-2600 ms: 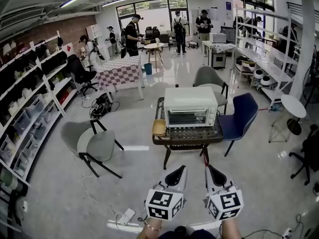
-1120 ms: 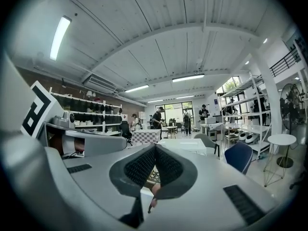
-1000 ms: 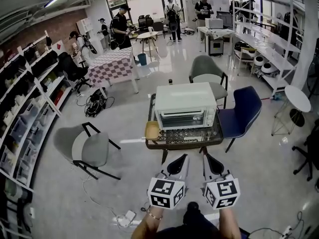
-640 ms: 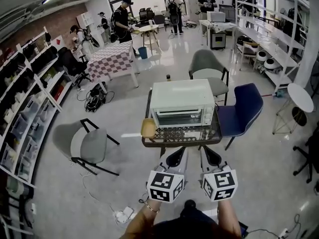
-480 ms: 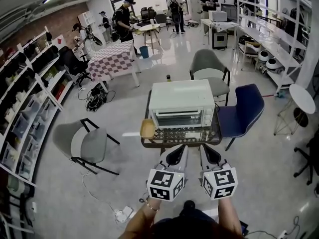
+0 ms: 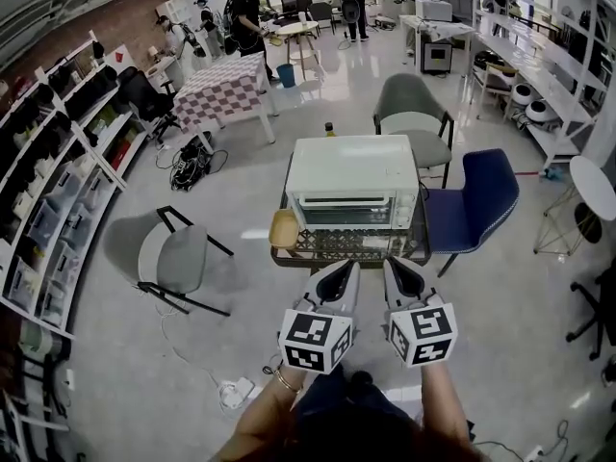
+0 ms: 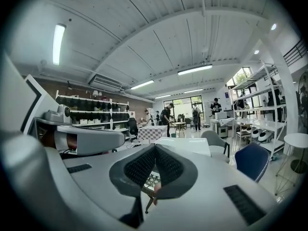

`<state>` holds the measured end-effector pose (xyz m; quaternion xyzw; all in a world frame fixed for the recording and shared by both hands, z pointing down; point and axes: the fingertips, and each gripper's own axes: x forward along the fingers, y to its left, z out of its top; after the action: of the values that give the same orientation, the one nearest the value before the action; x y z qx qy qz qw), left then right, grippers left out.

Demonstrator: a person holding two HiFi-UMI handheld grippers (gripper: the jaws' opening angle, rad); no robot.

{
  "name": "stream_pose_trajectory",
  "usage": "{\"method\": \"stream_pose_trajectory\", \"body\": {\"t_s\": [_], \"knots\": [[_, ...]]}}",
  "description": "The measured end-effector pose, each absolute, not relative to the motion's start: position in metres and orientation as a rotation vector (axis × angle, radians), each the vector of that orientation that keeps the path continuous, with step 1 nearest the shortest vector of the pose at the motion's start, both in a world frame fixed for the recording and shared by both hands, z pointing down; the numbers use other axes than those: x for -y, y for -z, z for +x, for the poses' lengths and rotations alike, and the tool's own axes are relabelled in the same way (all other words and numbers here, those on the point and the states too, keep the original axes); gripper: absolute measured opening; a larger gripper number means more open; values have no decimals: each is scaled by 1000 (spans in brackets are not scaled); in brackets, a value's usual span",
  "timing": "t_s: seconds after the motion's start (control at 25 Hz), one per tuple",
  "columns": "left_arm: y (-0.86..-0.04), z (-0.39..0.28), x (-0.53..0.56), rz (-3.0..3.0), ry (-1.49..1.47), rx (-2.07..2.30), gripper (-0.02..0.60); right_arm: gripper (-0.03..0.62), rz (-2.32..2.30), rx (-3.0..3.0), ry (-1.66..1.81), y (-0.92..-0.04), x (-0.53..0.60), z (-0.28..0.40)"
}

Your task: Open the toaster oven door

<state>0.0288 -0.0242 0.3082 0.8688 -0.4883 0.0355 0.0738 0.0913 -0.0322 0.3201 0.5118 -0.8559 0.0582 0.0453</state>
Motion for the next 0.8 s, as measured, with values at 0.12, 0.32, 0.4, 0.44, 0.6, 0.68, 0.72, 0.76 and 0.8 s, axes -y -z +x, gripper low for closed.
{"method": "stream_pose_trajectory", "body": {"t_s": [0.12, 0.32, 0.4, 0.44, 0.6, 0.68, 0.72, 0.76, 0.8], "knots": [[-312, 32, 31, 2610, -130, 1465, 14, -8, 1559, 2617, -193, -324, 41, 94], [-316, 25, 48, 2614, -139, 1464, 14, -8, 1563, 2604, -212, -330, 59, 87], [-318, 24, 54, 2617, -142, 1458, 14, -8, 1564, 2596, -221, -334, 65, 86], [-319, 25, 57, 2619, -143, 1453, 14, -8, 1565, 2592, -227, -336, 68, 85], [-322, 26, 74, 2632, -151, 1431, 14, 2, 1574, 2570, -245, -344, 83, 86], [-324, 23, 83, 2637, -154, 1426, 14, 3, 1583, 2560, -251, -347, 91, 84], [-325, 21, 87, 2637, -154, 1422, 14, 3, 1587, 2555, -254, -348, 95, 82], [-326, 19, 91, 2637, -154, 1417, 14, 3, 1591, 2550, -258, -348, 99, 81], [-326, 17, 94, 2638, -155, 1412, 14, 5, 1594, 2546, -260, -349, 103, 79]]}}
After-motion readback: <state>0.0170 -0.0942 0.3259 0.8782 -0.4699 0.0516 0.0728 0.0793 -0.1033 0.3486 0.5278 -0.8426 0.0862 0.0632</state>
